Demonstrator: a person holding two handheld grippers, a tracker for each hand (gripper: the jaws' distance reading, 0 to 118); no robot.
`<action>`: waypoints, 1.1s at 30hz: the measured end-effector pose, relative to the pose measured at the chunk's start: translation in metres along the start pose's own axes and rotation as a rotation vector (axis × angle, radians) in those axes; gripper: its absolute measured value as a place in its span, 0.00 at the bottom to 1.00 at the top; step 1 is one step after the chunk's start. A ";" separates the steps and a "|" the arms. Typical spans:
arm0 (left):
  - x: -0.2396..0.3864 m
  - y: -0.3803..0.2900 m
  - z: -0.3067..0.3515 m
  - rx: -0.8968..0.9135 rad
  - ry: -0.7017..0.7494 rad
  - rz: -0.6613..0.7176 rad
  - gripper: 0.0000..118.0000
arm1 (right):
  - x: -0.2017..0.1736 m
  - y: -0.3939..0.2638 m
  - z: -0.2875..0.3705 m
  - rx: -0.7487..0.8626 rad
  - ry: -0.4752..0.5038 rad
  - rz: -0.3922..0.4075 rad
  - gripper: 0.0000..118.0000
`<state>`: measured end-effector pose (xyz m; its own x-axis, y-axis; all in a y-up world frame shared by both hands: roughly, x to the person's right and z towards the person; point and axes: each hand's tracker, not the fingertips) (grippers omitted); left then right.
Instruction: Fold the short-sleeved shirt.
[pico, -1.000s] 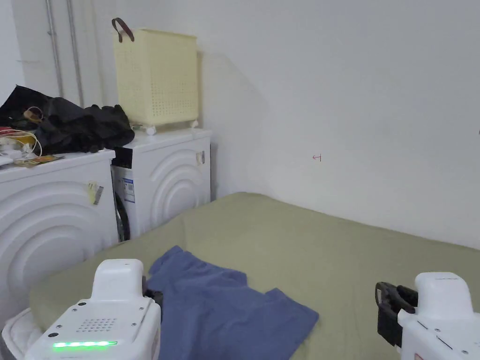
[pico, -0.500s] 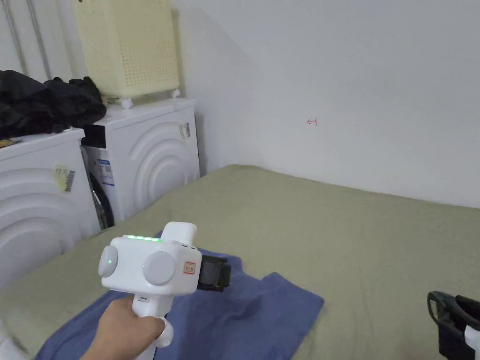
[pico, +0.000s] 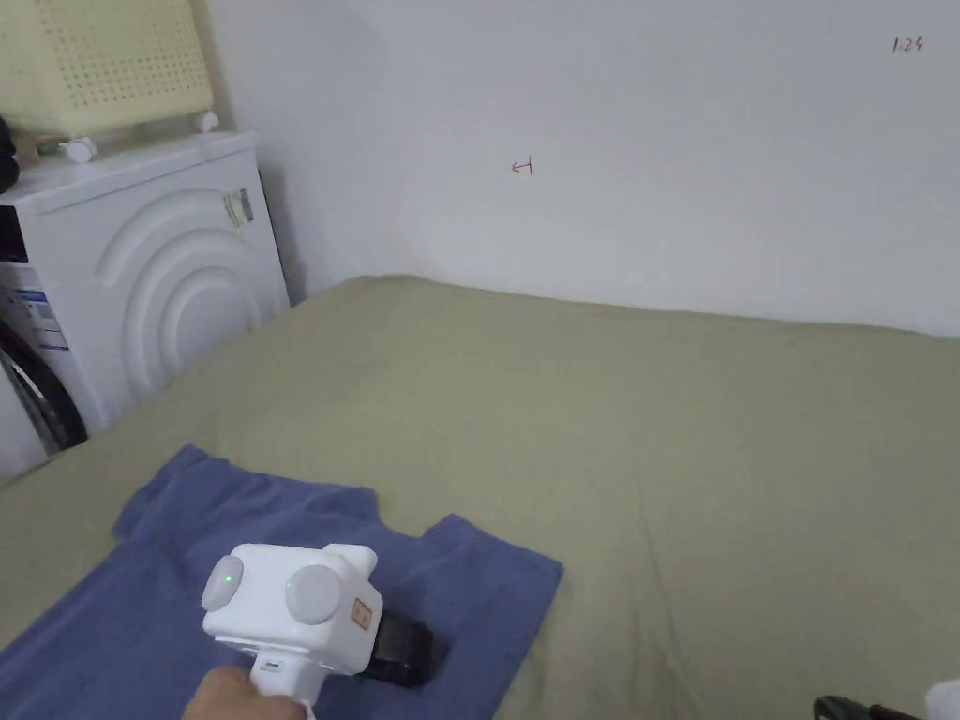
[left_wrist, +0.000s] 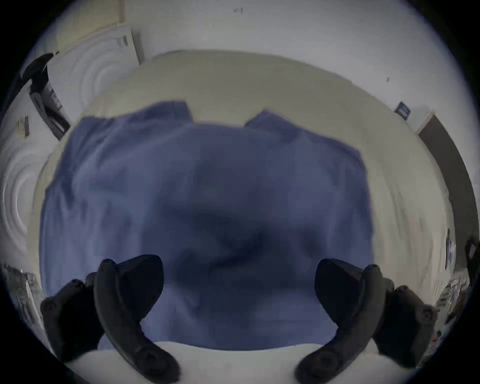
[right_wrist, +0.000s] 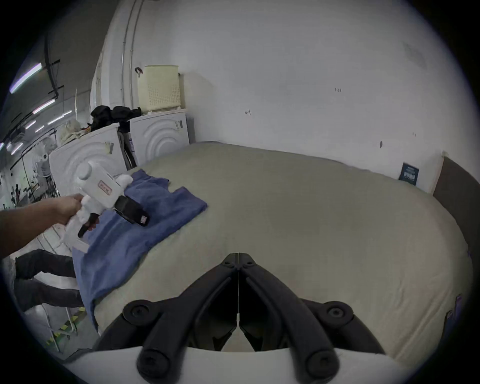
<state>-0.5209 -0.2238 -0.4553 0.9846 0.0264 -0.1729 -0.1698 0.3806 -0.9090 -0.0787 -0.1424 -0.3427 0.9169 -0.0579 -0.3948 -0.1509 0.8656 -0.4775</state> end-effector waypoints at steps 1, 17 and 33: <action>-0.001 -0.004 -0.003 -0.005 0.018 0.048 0.98 | 0.000 -0.002 0.002 0.001 -0.001 0.000 0.00; 0.011 0.031 0.128 0.346 -0.077 0.105 0.03 | 0.082 0.022 0.080 0.108 -0.218 -0.023 0.00; 0.364 0.034 0.203 0.387 -0.527 -0.535 0.03 | 0.177 0.005 0.228 0.144 -0.542 -0.100 0.00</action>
<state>-0.1601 -0.0133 -0.4725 0.8350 0.1442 0.5309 0.2566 0.7516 -0.6076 0.1670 -0.0345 -0.2359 0.9883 0.0877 0.1246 -0.0366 0.9302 -0.3652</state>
